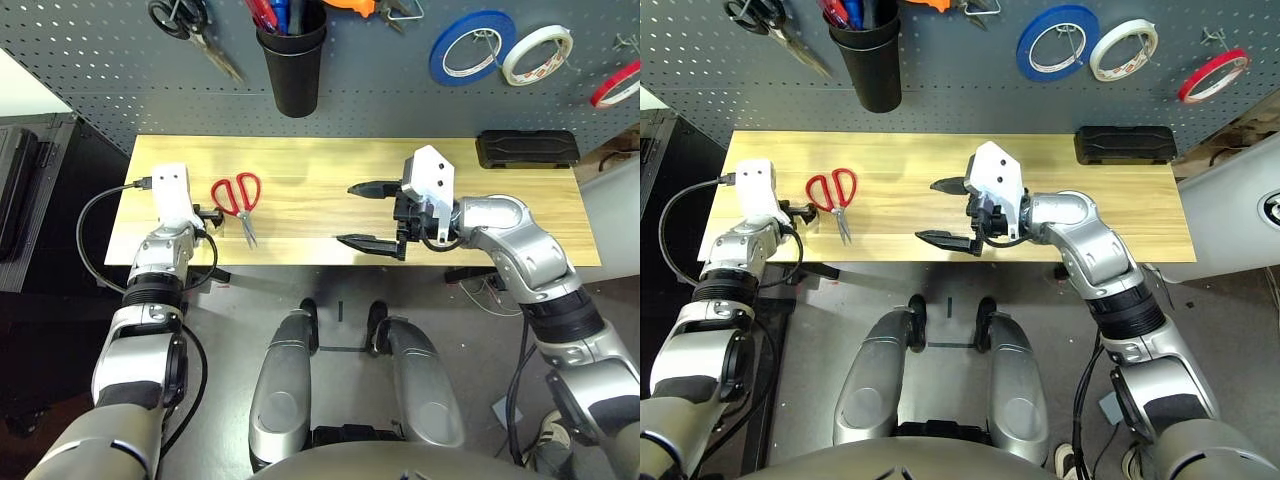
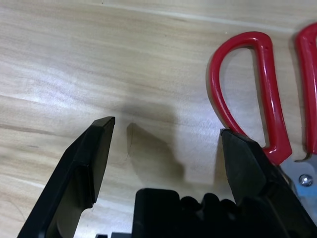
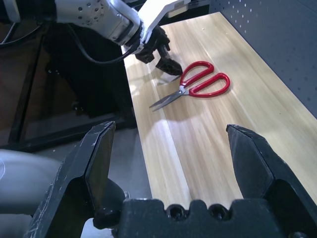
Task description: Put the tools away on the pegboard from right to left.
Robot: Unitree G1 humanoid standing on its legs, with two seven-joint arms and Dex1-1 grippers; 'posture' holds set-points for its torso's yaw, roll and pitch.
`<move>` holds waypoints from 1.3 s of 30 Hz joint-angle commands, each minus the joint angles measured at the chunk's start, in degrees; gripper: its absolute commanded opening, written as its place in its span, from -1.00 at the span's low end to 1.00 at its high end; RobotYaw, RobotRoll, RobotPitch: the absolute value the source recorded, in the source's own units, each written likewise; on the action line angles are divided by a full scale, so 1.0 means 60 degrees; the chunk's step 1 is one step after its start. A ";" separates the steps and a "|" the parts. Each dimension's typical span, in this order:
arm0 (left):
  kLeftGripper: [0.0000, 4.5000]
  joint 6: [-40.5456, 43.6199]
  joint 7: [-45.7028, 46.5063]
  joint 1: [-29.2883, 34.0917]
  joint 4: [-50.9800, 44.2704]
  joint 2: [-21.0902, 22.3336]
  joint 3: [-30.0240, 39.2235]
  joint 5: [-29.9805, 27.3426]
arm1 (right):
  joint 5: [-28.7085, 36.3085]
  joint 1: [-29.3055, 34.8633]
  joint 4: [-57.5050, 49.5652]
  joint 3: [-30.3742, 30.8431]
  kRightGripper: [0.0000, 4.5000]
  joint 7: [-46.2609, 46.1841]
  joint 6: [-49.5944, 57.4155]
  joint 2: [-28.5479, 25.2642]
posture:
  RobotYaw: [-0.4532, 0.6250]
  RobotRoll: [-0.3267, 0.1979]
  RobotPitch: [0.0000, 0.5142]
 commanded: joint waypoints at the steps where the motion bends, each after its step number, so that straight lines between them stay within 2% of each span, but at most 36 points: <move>1: 0.98 -0.0085 0.0055 0.0046 0.0450 -0.0095 0.0076 0.0094 | -0.0029 0.0239 -0.0201 0.0191 1.00 0.0092 -0.0006 -0.0074 | -0.12 0.25 0.65; 12: 0.98 -0.0147 0.0158 -0.0204 0.0381 0.0032 0.0507 -0.0035 | -0.0138 0.0260 -0.0166 0.0217 1.00 0.0161 -0.0095 -0.0161 | -0.13 0.25 0.65; 20: 0.98 0.0170 -0.0242 -0.0180 0.0227 -0.0246 0.0392 -0.0099 | -0.0196 0.0342 -0.0147 0.0250 1.00 0.0157 -0.0173 -0.0215 | -0.13 0.25 0.64; 34: 0.98 -0.0580 0.0338 -0.0540 0.0210 -0.0189 0.0929 -0.0093 | -0.0187 0.0347 -0.0190 0.0215 1.00 0.0145 -0.0143 -0.0300 | -0.15 0.25 0.61; 39: 0.98 -0.0313 -0.0302 -0.0522 0.0037 -0.0242 0.0599 -0.0056 | -0.0172 0.0294 -0.0161 0.0207 1.00 0.0166 -0.0150 -0.0302 | -0.15 0.25 0.61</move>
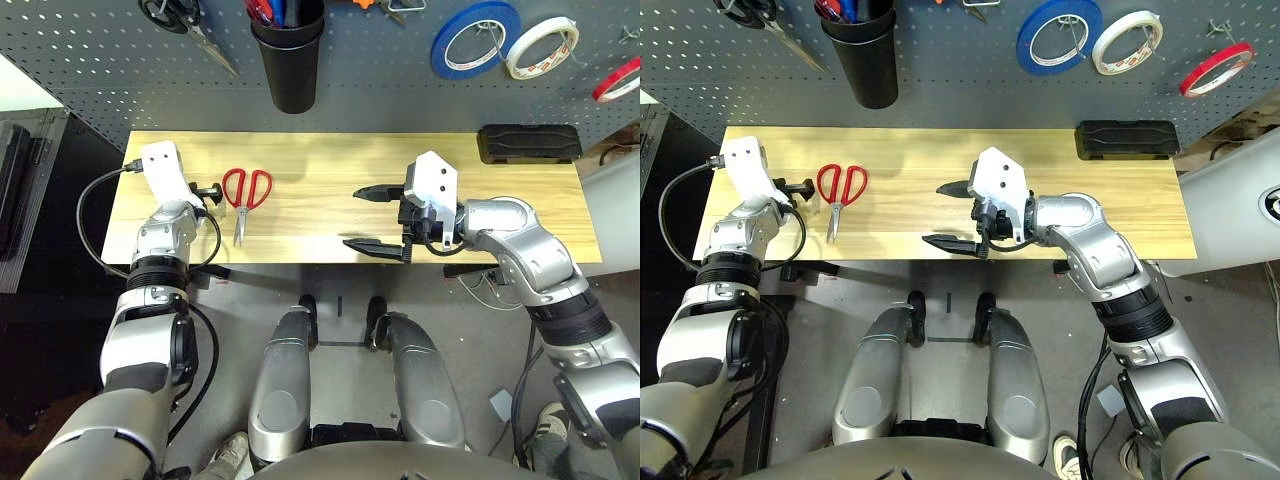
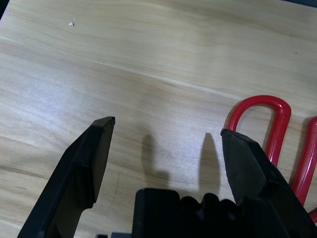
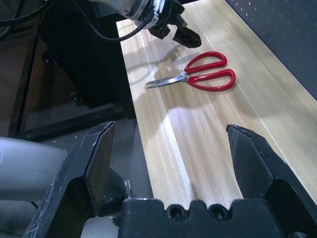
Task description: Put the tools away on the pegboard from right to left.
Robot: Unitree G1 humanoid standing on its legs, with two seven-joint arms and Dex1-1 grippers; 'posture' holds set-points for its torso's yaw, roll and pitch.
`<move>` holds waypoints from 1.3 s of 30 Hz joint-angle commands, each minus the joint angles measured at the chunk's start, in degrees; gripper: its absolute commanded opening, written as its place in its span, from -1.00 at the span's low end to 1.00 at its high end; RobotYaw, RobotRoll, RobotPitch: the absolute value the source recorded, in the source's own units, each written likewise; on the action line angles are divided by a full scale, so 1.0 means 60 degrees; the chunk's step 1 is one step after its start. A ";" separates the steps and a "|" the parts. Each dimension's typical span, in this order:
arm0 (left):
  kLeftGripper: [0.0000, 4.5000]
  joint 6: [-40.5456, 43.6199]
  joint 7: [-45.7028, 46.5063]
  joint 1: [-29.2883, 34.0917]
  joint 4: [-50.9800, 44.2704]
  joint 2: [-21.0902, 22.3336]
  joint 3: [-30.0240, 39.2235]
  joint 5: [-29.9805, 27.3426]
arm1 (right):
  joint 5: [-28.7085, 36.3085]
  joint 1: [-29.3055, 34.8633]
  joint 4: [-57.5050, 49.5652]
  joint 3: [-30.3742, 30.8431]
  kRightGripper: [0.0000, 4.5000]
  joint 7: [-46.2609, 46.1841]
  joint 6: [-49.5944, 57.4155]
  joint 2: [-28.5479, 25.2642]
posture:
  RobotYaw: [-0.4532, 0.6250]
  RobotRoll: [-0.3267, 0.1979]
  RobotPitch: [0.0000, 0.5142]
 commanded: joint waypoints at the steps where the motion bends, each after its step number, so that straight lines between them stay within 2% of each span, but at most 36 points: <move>1: 0.98 0.0294 -0.0593 0.0232 -0.0027 -0.0062 -0.0434 0.0133 | -0.0019 0.0189 -0.0153 0.0153 1.00 0.0139 -0.0042 -0.0091 | -0.15 0.25 0.61; 14: 0.98 0.0047 -0.0595 0.0209 0.1103 -0.0142 -0.0929 0.0556 | 0.0120 0.0199 -0.0365 -0.0021 1.00 -0.0022 0.0223 -0.0098 | -0.18 0.25 0.61; 17: 0.59 -0.0104 -0.0538 0.0144 0.1365 -0.0125 -0.0966 0.0611 | 0.0142 0.0212 -0.0413 -0.0035 1.00 -0.0049 0.0282 -0.0091 | -0.18 0.25 0.61; 26: -0.96 -0.0438 -0.0761 0.0198 0.1230 -0.0198 -0.1140 0.0702 | 0.0131 0.0198 -0.0364 -0.0068 1.00 -0.0038 0.0273 -0.0122 | -0.20 0.25 0.61; 30: -0.98 -0.0261 -0.0853 0.0493 0.0413 -0.0142 -0.0977 0.0533 | 0.0084 0.0157 -0.0209 -0.0083 1.00 -0.0005 0.0176 -0.0160 | -0.19 0.25 0.60; 39: -0.98 0.1118 -0.0935 0.1610 -0.2650 -0.0027 -0.0641 0.0231 | 0.0031 -0.0060 0.0274 -0.0080 1.00 0.0099 -0.0101 -0.0160 | -0.13 0.25 0.61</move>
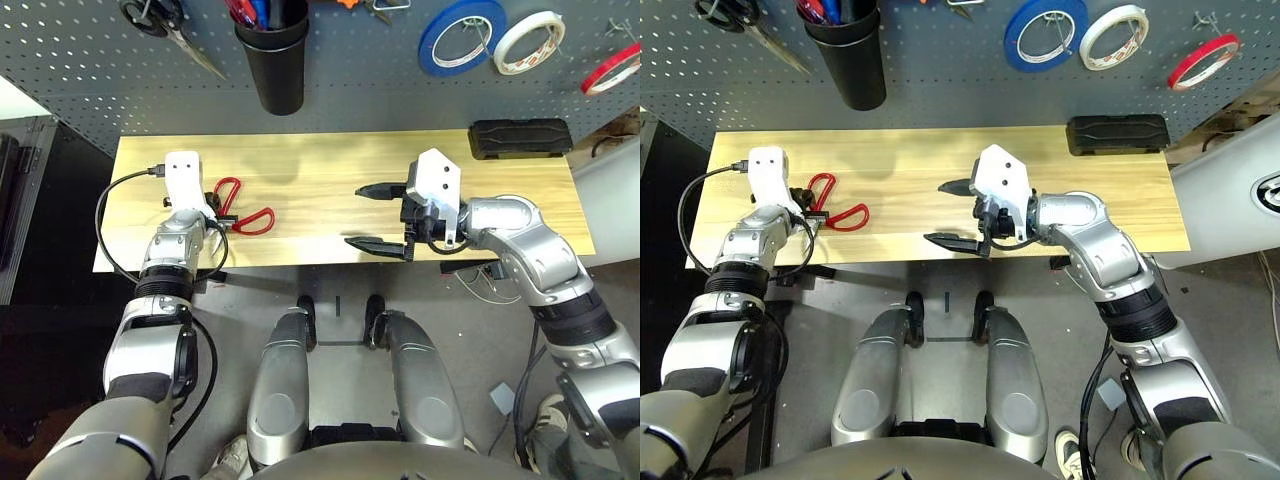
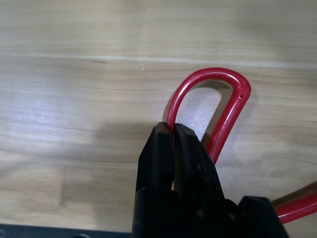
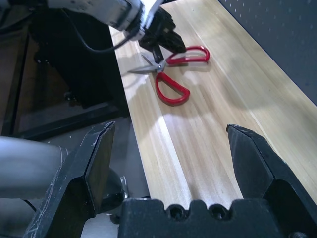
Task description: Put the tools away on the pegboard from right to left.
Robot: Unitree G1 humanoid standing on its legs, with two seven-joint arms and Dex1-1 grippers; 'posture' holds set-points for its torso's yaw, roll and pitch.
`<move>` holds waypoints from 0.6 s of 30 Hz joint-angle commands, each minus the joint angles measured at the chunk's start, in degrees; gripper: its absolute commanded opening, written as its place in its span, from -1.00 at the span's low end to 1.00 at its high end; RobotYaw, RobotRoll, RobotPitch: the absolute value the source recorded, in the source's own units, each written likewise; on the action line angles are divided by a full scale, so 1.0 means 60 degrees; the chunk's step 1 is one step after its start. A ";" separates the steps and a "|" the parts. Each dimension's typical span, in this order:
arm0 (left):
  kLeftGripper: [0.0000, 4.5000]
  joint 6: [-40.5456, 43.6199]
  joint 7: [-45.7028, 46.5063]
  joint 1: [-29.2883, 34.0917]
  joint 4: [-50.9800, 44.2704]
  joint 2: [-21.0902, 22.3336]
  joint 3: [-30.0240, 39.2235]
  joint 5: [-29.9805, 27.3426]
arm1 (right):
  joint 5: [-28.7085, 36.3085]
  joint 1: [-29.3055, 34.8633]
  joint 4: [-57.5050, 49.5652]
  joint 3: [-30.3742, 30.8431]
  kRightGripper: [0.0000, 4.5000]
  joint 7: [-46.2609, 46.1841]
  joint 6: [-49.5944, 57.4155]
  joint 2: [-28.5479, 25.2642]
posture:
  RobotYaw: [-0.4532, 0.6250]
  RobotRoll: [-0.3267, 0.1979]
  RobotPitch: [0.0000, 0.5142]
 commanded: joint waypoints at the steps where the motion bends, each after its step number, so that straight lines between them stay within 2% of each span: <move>1: -0.98 0.0682 0.0049 0.0608 -0.1340 0.0113 0.0326 -0.0221 | -0.0007 0.0056 0.0175 -0.0011 1.00 0.0138 -0.0196 -0.0047 | -0.13 0.25 0.61; 8: -0.98 0.1880 0.0344 0.1280 -0.4052 0.0123 0.1299 -0.0713 | -0.0062 -0.0012 0.0560 -0.0049 1.00 0.0245 -0.0519 -0.0133 | -0.09 0.25 0.50; 11: -0.98 0.2257 0.0552 0.1347 -0.4788 0.0086 0.1741 -0.0894 | -0.0082 -0.0049 0.0703 -0.0074 1.00 0.0285 -0.0645 -0.0155 | -0.09 0.25 0.48; 16: -0.98 0.2800 0.0700 0.1556 -0.6071 0.0221 0.2248 -0.1110 | -0.0057 -0.0168 0.1006 -0.0210 1.00 0.0340 -0.1010 -0.0168 | -0.05 0.25 0.31; 18: -0.98 0.3001 0.0781 0.1542 -0.6500 0.0214 0.2488 -0.1248 | 0.0006 -0.0267 0.1176 -0.0320 1.00 0.0288 -0.1159 -0.0093 | -0.04 0.25 0.30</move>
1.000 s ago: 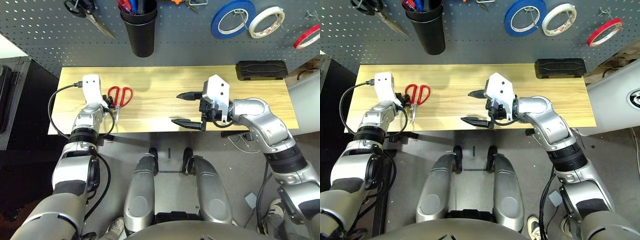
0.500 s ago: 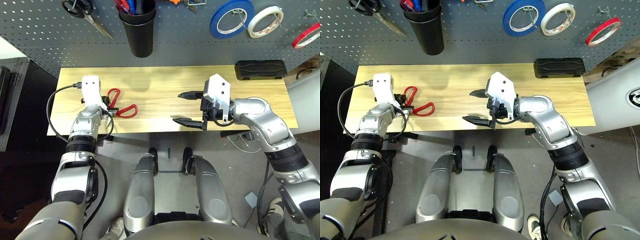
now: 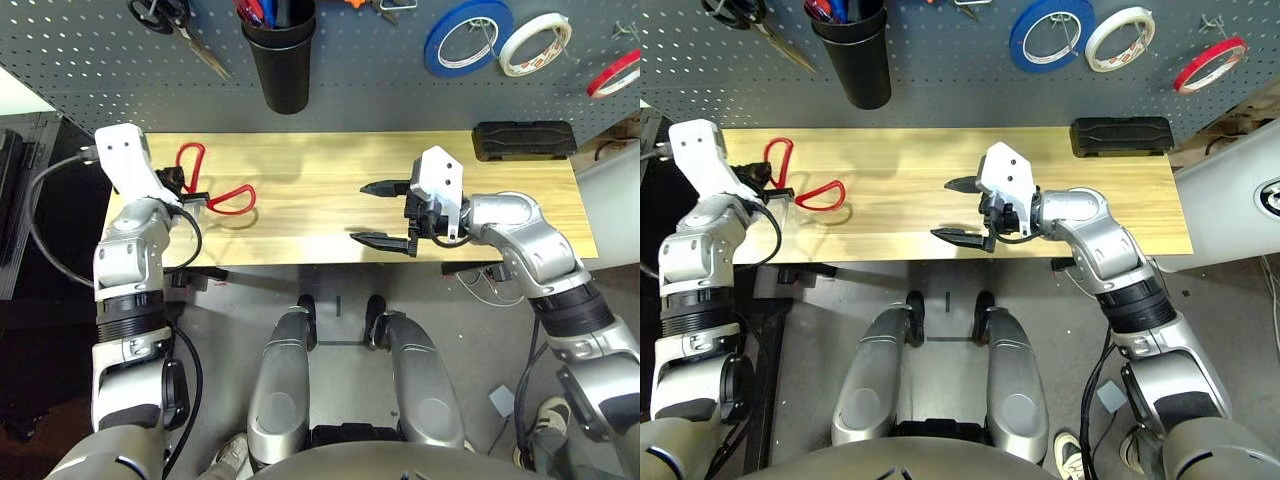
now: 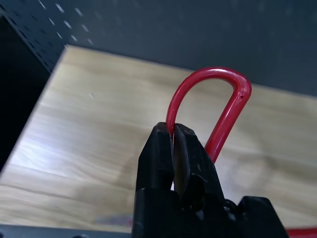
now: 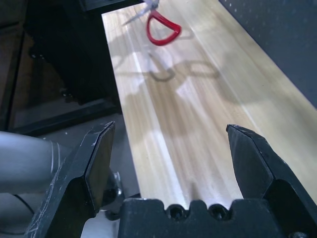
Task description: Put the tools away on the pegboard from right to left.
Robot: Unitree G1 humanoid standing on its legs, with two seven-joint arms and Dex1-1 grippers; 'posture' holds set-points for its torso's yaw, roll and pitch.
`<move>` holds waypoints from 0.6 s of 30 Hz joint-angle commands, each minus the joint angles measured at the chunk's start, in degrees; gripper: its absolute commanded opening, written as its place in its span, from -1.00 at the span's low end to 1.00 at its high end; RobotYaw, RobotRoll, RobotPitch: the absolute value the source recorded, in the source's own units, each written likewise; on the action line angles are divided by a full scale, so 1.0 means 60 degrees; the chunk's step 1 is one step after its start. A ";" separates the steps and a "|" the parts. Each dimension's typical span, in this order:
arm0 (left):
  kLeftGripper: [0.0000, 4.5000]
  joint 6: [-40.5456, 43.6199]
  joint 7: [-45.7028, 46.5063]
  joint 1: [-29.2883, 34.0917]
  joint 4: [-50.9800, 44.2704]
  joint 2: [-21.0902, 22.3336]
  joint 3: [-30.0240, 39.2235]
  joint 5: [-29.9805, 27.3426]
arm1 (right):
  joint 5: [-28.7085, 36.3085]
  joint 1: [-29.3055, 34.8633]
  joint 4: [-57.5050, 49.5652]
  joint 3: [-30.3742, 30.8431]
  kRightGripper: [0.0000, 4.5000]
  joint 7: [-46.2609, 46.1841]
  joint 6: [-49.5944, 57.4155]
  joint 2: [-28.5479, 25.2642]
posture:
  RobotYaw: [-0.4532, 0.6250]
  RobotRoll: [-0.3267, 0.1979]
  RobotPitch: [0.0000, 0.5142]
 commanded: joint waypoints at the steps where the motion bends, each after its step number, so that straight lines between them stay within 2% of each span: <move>1: -0.98 0.0505 0.0230 0.0154 -0.0782 0.0014 0.0510 -0.0284 | 0.0058 -0.0001 0.0267 -0.0258 1.00 0.0031 -0.0299 0.0068 | -0.04 0.25 0.30; 6: -0.98 0.0990 0.0773 -0.0649 -0.1189 -0.0058 0.1417 -0.0879 | 0.0015 -0.0173 0.0530 -0.0329 1.00 0.0022 -0.0471 0.0230 | -0.03 0.25 0.25; 11: -0.98 0.1145 0.1075 -0.1323 -0.1208 0.0119 0.1773 -0.1117 | 0.0011 -0.0189 0.0527 -0.0330 1.00 0.0051 -0.0518 0.0290 | -0.03 0.25 0.23; 18: -0.98 0.0222 0.1212 -0.2185 -0.1261 0.0335 0.1679 -0.1078 | 0.0002 -0.0281 0.0629 -0.0466 1.00 -0.0046 -0.0647 0.0267 | -0.04 0.25 0.18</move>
